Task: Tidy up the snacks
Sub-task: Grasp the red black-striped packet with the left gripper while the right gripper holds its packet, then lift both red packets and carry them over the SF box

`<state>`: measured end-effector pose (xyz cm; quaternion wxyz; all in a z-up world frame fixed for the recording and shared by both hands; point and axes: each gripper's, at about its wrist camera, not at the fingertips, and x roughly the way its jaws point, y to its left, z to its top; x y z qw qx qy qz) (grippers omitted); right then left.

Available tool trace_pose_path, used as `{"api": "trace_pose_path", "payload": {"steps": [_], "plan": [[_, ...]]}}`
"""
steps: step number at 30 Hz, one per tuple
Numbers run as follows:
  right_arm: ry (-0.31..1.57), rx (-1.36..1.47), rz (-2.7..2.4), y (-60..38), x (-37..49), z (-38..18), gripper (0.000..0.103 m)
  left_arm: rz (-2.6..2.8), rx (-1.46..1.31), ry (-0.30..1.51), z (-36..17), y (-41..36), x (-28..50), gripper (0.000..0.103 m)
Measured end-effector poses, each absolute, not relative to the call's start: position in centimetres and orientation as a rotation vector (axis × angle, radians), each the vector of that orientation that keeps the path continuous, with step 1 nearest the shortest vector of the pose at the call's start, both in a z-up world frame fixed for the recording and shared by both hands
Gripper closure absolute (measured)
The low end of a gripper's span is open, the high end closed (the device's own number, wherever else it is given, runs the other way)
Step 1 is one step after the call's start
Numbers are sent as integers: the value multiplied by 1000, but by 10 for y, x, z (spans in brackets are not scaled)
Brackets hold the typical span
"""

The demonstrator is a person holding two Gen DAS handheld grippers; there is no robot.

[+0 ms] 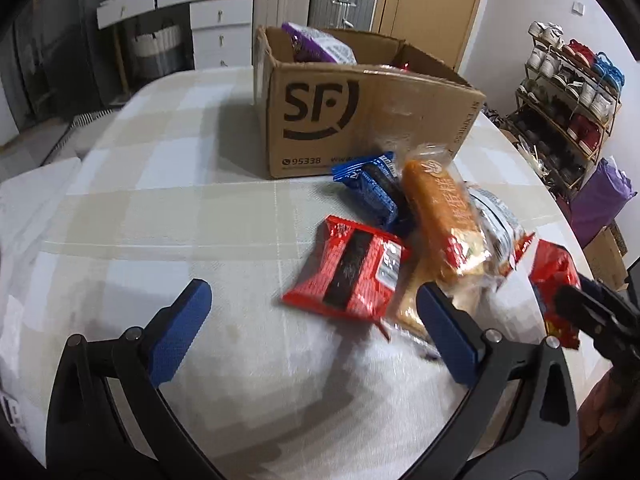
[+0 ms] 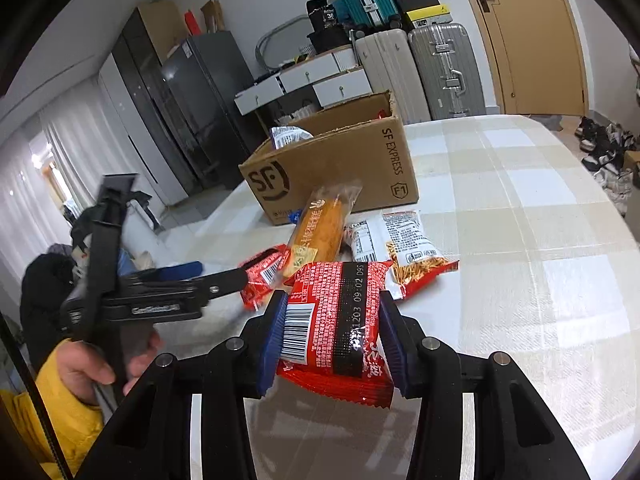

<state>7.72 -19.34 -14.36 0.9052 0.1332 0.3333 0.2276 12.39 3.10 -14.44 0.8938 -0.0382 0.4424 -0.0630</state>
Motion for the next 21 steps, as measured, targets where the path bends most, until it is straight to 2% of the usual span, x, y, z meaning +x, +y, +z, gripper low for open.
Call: {"api": "trace_pose_path", "payload": {"steps": [4,7,9,13,14,15,21], "plan": [[662,317,510,-198,78,-149,58,-134,-30,923,-153,20,141,1],[653,332,526,-198,78,-151,58,-161,-12,943,-160,12,153,6],[662,337,532,-197,80,-153,58,-184,-15,961,-166,9,158,24],[671,351,545,-198,81,-155,58,-200,-8,972,-168,7,162,35],[675,356,544,-198,83,-155,58,-205,0,968,-168,7,163,50],[677,361,545,-199,84,-156,58,-202,5,964,-166,7,163,61],[668,364,540,-199,82,-156,58,-196,-44,963,-161,21,158,62]]}}
